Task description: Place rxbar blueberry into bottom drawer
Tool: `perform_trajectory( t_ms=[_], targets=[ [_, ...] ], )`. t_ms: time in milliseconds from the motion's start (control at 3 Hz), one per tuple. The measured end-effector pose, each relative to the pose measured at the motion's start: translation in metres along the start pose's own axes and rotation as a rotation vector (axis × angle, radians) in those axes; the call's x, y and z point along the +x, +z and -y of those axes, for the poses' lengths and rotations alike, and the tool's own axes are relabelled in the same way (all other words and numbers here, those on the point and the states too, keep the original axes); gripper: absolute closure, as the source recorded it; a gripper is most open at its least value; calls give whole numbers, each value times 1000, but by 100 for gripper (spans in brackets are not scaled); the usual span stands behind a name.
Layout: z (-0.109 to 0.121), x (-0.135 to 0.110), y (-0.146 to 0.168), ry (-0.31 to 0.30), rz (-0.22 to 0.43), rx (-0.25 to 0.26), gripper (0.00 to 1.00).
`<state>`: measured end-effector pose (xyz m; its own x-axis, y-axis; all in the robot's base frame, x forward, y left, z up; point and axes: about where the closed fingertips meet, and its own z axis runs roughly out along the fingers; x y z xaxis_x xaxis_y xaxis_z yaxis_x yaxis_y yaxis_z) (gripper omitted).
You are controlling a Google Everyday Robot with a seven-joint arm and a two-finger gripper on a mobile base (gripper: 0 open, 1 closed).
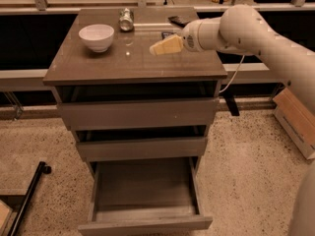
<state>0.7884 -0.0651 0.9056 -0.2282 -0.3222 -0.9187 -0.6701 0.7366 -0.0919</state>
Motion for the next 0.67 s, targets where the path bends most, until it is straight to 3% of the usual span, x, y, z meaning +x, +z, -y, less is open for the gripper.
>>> perform_trajectory(
  t_ms=[667],
  targets=[
    [26,-11,65,58,83,133,0]
  ],
)
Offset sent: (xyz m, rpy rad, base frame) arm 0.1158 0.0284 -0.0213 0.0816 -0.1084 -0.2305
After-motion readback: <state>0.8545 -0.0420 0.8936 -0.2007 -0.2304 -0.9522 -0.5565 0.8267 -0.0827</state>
